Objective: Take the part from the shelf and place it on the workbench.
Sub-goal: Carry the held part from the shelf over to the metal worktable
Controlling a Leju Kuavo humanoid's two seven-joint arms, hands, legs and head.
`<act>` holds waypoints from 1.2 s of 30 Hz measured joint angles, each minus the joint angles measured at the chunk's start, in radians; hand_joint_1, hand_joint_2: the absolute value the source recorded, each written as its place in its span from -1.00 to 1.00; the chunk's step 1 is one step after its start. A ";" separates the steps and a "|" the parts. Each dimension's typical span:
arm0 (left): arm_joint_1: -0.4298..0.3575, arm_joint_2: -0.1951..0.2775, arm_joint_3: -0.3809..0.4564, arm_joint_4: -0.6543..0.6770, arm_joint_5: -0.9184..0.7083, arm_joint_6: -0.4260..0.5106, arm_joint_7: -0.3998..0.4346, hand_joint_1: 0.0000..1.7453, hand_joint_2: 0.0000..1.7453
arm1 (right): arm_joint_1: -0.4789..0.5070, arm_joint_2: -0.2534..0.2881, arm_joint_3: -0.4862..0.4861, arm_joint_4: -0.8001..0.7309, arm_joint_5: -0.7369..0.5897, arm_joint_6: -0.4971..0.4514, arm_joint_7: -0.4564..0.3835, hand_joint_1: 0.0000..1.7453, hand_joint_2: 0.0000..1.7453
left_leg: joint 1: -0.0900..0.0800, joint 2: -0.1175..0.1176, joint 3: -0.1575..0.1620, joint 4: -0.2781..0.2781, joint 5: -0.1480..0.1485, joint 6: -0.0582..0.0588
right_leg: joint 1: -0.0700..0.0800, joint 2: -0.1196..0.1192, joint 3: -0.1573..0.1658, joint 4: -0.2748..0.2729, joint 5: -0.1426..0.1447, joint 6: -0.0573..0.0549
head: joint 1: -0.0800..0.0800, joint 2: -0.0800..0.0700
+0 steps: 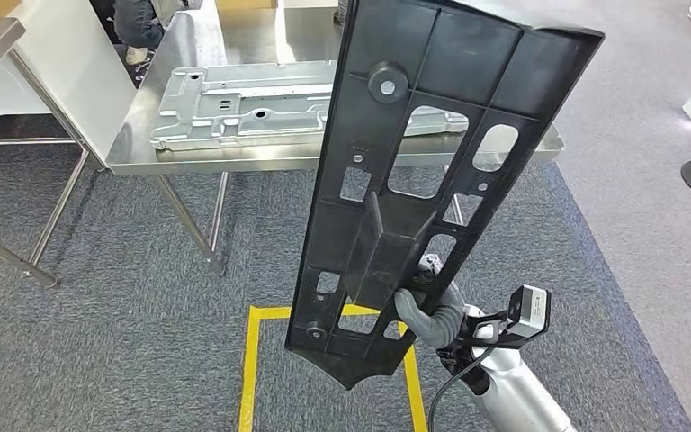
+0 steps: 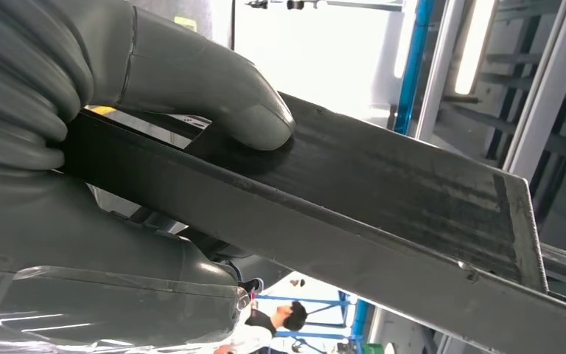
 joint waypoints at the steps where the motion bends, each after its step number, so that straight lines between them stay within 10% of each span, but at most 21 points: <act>1: -0.001 0.002 0.000 0.000 -0.001 0.000 0.000 -1.00 1.00 | 0.000 0.000 0.000 -0.002 0.000 0.000 0.000 1.00 1.00 | -0.001 0.000 0.026 -0.066 0.031 0.002 | 0.002 0.001 0.004 0.004 -0.008 0.004 | 0.000 0.000; 7: -0.003 0.010 0.000 0.000 -0.007 0.006 -0.002 -1.00 1.00 | 0.008 0.000 -0.001 -0.025 0.009 -0.006 0.001 1.00 1.00 | -0.004 -0.001 0.067 -0.151 0.046 0.036 | 0.001 0.001 0.005 0.024 -0.036 0.036 | 0.003 0.000; 11: -0.005 0.014 0.003 0.000 -0.006 0.006 -0.002 -1.00 1.00 | 0.017 0.000 0.000 -0.033 0.026 -0.016 0.019 1.00 1.00 | -0.002 -0.001 0.083 -0.158 0.037 0.053 | -0.004 0.000 -0.121 0.252 -0.125 0.049 | 0.007 0.000; 13: -0.003 0.014 0.006 0.000 -0.003 0.006 -0.001 -1.00 1.00 | 0.026 0.000 0.004 -0.033 0.040 -0.022 0.036 1.00 1.00 | -0.003 -0.002 0.092 -0.158 0.029 0.053 | -0.007 -0.001 -0.165 0.301 -0.111 0.050 | 0.007 0.000; 17: -0.003 0.012 0.015 0.000 0.002 0.007 -0.002 -1.00 1.00 | 0.030 -0.001 0.012 -0.034 0.079 -0.037 0.042 1.00 1.00 | -0.007 -0.004 0.118 -0.157 0.007 0.042 | -0.004 -0.001 -0.081 0.068 0.032 0.035 | 0.007 0.000; 23: -0.004 0.007 0.031 0.000 0.010 0.006 -0.010 -1.00 1.00 | 0.024 -0.003 0.035 -0.046 0.101 -0.043 0.038 1.00 1.00 | -0.006 -0.002 0.115 -0.124 -0.029 0.010 | -0.004 0.000 -0.046 0.004 0.034 0.010 | 0.006 0.000; 27: -0.001 0.004 0.038 0.000 0.012 0.005 -0.009 -1.00 1.00 | 0.015 -0.006 0.048 -0.050 0.101 -0.049 0.048 1.00 1.00 | -0.003 -0.001 -0.021 0.121 -0.120 -0.002 | -0.003 -0.004 -0.025 -0.001 0.020 -0.002 | 0.005 0.000; 29: 0.002 0.003 0.040 0.000 0.012 0.005 -0.007 -1.00 1.00 | 0.013 -0.009 0.055 -0.050 0.090 -0.052 0.058 1.00 1.00 | -0.001 -0.001 -0.042 0.122 -0.081 -0.005 | -0.003 -0.003 -0.015 0.002 0.010 0.000 | 0.005 0.000; 32: 0.003 0.002 0.048 0.000 0.012 0.009 -0.004 -1.00 1.00 | -0.004 -0.015 0.074 -0.050 0.047 -0.069 0.073 1.00 1.00 | 0.002 0.000 0.034 -0.076 0.036 -0.002 | -0.001 0.000 0.000 0.014 -0.013 0.010 | 0.004 0.000; 36: 0.005 -0.004 0.061 0.000 0.019 0.016 -0.001 -1.00 1.00 | -0.015 -0.024 0.095 -0.049 0.035 -0.120 0.077 1.00 1.00 | -0.003 -0.002 0.060 -0.136 0.043 0.023 | 0.000 0.000 0.002 0.019 -0.027 0.032 | 0.004 0.000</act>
